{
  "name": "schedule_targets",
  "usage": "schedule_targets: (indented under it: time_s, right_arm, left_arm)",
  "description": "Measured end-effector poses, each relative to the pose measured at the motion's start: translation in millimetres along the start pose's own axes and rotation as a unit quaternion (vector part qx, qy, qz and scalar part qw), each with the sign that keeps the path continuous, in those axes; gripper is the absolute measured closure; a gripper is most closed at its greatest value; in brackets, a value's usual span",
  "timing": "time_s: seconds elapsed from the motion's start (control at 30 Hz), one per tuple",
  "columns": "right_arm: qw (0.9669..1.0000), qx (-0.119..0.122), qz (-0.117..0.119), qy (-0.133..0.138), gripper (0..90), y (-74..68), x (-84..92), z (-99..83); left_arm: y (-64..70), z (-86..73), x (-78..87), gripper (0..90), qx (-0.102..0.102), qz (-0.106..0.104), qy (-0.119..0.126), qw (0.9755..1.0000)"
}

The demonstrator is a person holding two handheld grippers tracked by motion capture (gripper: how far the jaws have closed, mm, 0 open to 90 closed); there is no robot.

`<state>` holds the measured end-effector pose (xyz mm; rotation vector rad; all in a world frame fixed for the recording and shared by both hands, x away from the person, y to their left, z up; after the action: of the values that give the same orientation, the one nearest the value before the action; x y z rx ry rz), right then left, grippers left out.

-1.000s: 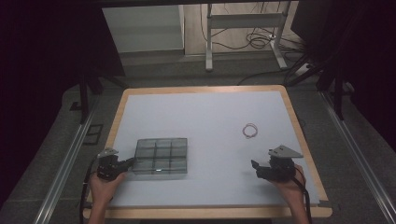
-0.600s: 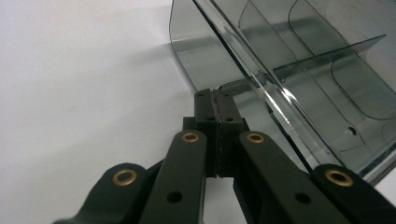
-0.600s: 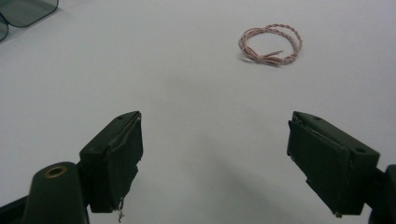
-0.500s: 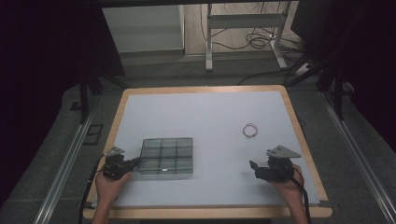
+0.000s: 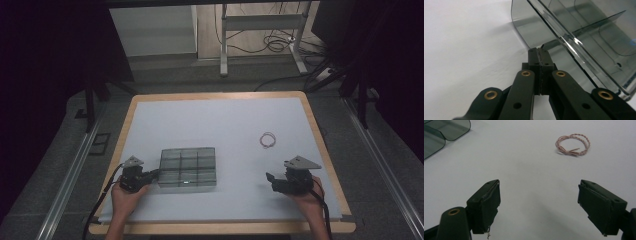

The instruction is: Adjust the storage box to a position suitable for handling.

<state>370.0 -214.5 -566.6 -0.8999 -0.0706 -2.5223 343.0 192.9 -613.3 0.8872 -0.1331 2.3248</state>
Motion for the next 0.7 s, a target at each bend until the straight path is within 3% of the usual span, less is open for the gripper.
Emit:
schedule_targets:
  time_s: [0.57, 0.7]
  right_arm:
    - [1.0, -0.001, 0.002, 0.001, 17.9, -1.0, 0.4, 0.2]
    - [0.9999, -0.008, 0.012, 0.003, 17.9, -3.2, 1.0, 1.0]
  left_arm:
    - [21.4, 13.2, -16.5, 90.0, -0.016, -0.019, -0.005, 0.9997]
    - [28.6, 16.5, -21.5, 90.0, -0.009, -0.038, 0.001, 0.9992]
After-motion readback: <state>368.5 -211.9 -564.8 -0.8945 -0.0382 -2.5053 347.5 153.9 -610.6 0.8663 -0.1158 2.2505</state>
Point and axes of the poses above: each handheld gripper's, and its own axes: x roughly backward along the jaws, z roughly out of its top, y roughly to its right, the point moved 10 cm from there along -x, roughly forward along the jaws, and after that the axes turned 13 degrees about -x, right-handed, at the moved point
